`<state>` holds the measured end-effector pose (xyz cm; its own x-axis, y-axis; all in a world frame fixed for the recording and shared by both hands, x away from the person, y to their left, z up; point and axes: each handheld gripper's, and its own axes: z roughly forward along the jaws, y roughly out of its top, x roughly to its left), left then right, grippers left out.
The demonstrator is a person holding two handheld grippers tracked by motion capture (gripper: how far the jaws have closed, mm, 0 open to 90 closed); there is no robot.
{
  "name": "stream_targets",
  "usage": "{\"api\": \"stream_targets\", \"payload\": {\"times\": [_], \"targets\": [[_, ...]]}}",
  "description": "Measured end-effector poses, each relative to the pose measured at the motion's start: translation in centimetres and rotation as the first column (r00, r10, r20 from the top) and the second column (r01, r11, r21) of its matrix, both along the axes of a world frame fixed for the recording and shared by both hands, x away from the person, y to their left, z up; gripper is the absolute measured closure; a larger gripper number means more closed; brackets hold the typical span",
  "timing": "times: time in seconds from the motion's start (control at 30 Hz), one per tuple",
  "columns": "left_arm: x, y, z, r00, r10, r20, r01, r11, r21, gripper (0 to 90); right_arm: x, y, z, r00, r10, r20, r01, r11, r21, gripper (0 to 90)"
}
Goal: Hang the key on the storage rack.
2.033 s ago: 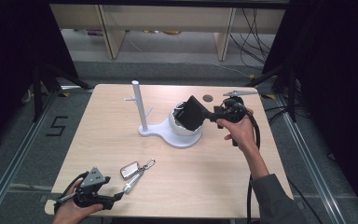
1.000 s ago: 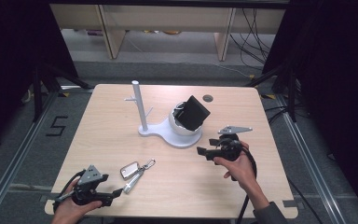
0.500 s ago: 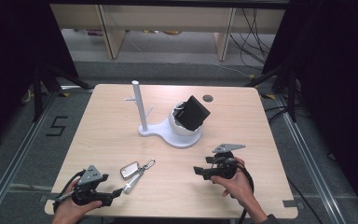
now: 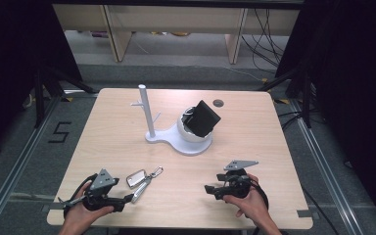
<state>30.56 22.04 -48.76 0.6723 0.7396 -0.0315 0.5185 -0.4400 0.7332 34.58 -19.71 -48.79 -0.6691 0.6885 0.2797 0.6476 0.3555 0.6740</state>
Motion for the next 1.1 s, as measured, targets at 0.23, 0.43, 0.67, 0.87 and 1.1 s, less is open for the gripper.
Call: {"api": "stream_targets", "payload": {"times": [0.23,0.43,0.67,0.87,1.1], "targets": [[1.2,-1.4,0.5,0.9997,-0.02,0.01,0.02,0.9998,0.008,22.0,-0.6,0.1,-0.1,0.9996,0.027,0.01,-0.027,1.0,-0.014,29.1],[2.6,-3.1,0.5,0.9986,-0.05,-0.016,0.05,0.9985,0.02,25.0,-1.1,0.4,0.0,0.9996,0.025,-0.015,-0.025,1.0,-0.013,29.2],[4.7,-5.3,0.9,0.9947,-0.091,-0.048,0.094,0.9937,0.062,28.2,-0.9,0.2,-0.1,0.9991,0.042,0.006,-0.042,0.999,0.007,29.2],[6.3,-6.8,1.6,0.9832,-0.152,-0.101,0.164,0.9782,0.126,33.7,-0.8,0.0,0.0,0.9989,0.046,0.006,-0.046,0.999,-0.003,29.2],[8.1,-8.0,1.7,0.9676,-0.183,-0.174,0.217,0.9549,0.203,42.6,-0.9,0.2,-0.1,0.9986,0.052,-0.013,-0.052,0.999,0.004,29.3]]}}
